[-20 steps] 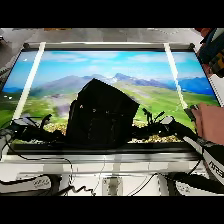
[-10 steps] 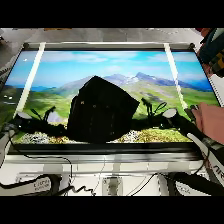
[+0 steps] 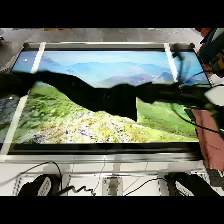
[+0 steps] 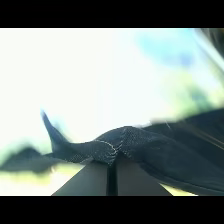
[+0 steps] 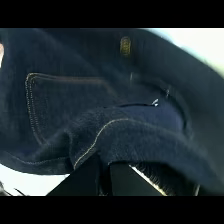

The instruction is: Fold the clothes and pants, and hang the long-sleeved shirts on hangers.

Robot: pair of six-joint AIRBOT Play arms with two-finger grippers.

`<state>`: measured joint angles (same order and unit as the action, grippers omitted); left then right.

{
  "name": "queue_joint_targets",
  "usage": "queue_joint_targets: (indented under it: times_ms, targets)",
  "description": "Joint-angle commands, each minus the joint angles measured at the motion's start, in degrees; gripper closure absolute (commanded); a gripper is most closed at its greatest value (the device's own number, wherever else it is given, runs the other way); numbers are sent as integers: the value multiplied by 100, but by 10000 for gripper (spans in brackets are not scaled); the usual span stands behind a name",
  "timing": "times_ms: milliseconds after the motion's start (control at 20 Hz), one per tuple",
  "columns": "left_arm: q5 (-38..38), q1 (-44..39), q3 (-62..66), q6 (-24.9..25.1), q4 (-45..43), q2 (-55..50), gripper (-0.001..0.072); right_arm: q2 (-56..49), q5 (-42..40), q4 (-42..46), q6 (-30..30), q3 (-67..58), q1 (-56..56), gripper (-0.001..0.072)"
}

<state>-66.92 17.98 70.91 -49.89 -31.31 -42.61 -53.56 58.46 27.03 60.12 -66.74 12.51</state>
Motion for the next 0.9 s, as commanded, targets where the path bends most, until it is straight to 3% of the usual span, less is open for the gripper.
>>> queue_joint_targets:
  times_ms: [0,100,250,350,550,700,850]
  targets:
    - [1189,-2,289,-2,-153,1445,690,855,22,-570,446,-437,4,676]
    - [1226,-2,282,-59,-555,2015,690,1250,260,-581,1108,-437,4,676]
    - [1224,-2,173,-551,-1075,2420,691,1585,190,-457,1965,-284,302,677]
    - [1222,-2,-105,-800,-1069,2352,691,1582,-293,177,2612,2,846,677]
    - [1213,-13,-1261,-975,-1038,1705,691,1311,-2194,1867,4288,1034,1617,676]
    - [1224,-39,-2135,-966,-678,605,690,693,-3512,2490,4721,1650,1604,676]
    - [1303,-590,-2531,-787,-503,-675,691,-306,-4118,2745,4736,1829,1593,676]
